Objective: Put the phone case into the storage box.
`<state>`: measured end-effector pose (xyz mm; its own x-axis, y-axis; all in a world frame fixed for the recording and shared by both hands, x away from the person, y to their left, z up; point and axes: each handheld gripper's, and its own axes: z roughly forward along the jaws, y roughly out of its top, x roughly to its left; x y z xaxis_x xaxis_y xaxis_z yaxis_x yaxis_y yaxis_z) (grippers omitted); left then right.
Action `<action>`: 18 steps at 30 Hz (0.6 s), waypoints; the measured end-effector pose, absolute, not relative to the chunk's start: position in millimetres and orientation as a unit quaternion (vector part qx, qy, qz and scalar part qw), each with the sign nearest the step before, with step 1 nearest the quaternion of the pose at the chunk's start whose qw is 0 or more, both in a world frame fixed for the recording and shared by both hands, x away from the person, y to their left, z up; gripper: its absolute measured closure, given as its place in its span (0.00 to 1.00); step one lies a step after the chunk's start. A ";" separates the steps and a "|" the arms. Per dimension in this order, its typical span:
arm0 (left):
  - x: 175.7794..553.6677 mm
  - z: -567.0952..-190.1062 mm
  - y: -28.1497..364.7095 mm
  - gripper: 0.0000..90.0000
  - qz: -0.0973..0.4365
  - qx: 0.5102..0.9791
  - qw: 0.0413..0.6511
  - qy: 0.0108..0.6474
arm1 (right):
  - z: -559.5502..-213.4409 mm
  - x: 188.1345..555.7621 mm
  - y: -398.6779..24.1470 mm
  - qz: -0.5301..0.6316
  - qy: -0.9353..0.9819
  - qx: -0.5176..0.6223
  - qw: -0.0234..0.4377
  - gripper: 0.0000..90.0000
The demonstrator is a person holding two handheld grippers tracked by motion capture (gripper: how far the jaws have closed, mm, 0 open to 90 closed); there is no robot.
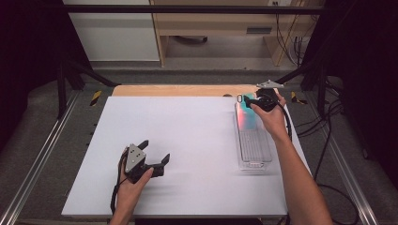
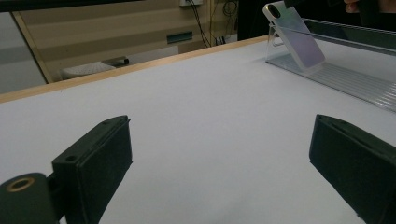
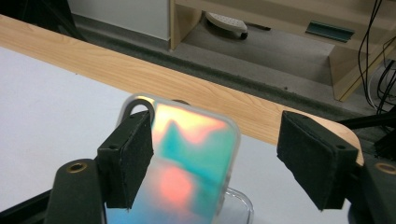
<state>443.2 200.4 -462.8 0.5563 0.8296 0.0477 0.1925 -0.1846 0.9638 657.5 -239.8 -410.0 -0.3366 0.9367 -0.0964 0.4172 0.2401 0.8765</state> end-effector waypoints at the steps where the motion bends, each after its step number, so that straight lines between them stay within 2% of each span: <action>1: 443.4 -462.8 200.5 0.06 0.303 0.708 0.526 0.361 | -409.5 656.8 -239.8 0.400 0.712 0.475 0.328 0.29; 18: 442.7 -461.2 201.4 0.04 0.304 0.705 0.530 0.361 | -387.4 641.6 -236.2 0.433 0.691 0.479 0.325 0.11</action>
<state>442.7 201.4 -461.2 0.5546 0.8308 0.0468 0.1855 -0.1783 0.9663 641.6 -236.2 -387.4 -0.3299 0.9434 -0.0352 0.3806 0.1670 0.9095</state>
